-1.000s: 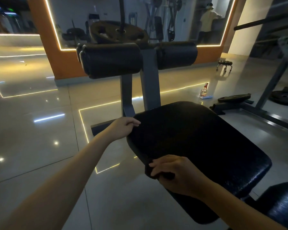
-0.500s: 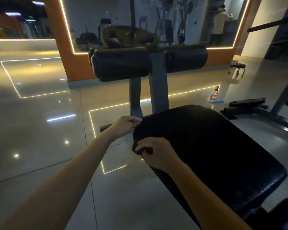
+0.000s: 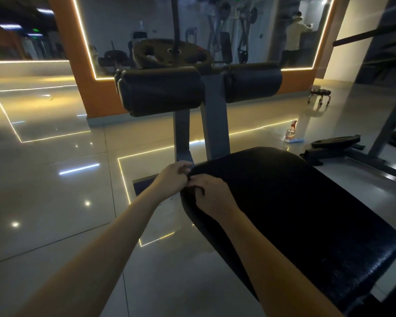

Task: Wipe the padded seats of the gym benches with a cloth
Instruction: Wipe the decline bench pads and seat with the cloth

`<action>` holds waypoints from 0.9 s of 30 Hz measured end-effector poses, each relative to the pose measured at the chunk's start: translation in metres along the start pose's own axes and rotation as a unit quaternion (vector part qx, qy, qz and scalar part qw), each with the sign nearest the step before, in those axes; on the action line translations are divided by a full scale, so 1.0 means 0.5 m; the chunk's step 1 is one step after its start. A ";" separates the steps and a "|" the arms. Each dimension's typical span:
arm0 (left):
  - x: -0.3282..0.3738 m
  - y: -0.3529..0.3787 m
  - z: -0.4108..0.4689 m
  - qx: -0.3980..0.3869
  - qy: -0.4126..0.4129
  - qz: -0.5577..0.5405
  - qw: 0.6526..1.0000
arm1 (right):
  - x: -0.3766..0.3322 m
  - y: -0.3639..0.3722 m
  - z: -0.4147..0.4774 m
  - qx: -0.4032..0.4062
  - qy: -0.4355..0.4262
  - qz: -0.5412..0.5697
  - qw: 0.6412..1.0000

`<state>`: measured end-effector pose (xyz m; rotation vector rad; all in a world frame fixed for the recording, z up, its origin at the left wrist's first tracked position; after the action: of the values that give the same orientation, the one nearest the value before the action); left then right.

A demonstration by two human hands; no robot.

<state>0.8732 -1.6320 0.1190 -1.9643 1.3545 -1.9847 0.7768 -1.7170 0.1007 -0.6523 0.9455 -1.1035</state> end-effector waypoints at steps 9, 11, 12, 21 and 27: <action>-0.036 0.057 -0.070 0.027 0.058 0.164 0.984 | 0.137 -0.045 0.044 0.081 0.150 -0.056 0.984; -0.054 0.062 -0.074 0.020 0.057 0.165 0.984 | 0.178 -0.056 0.046 0.113 0.195 -0.068 0.972; -0.059 0.063 -0.076 0.023 0.062 0.156 0.986 | 0.183 -0.058 0.045 0.117 0.207 -0.069 0.969; -0.017 0.106 -0.080 0.069 0.075 0.250 0.963 | 0.098 -0.025 0.075 -0.009 0.006 -0.049 0.999; 0.050 0.150 -0.032 0.044 0.067 0.311 0.947 | 0.168 -0.054 0.083 -0.055 0.012 -0.102 0.993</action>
<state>0.8152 -1.6844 0.0981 -1.1636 1.6170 -1.8322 0.8139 -1.8056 0.1168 -0.8421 0.9821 -1.2490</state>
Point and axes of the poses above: each hand's wrist, its own z-axis towards the middle knuckle, its own y-axis out of the palm, x = y × z, the point moved 4 cm from there along z, towards the middle knuckle, and after that the axes turned 15 degrees about -y, right-handed, at the moved point
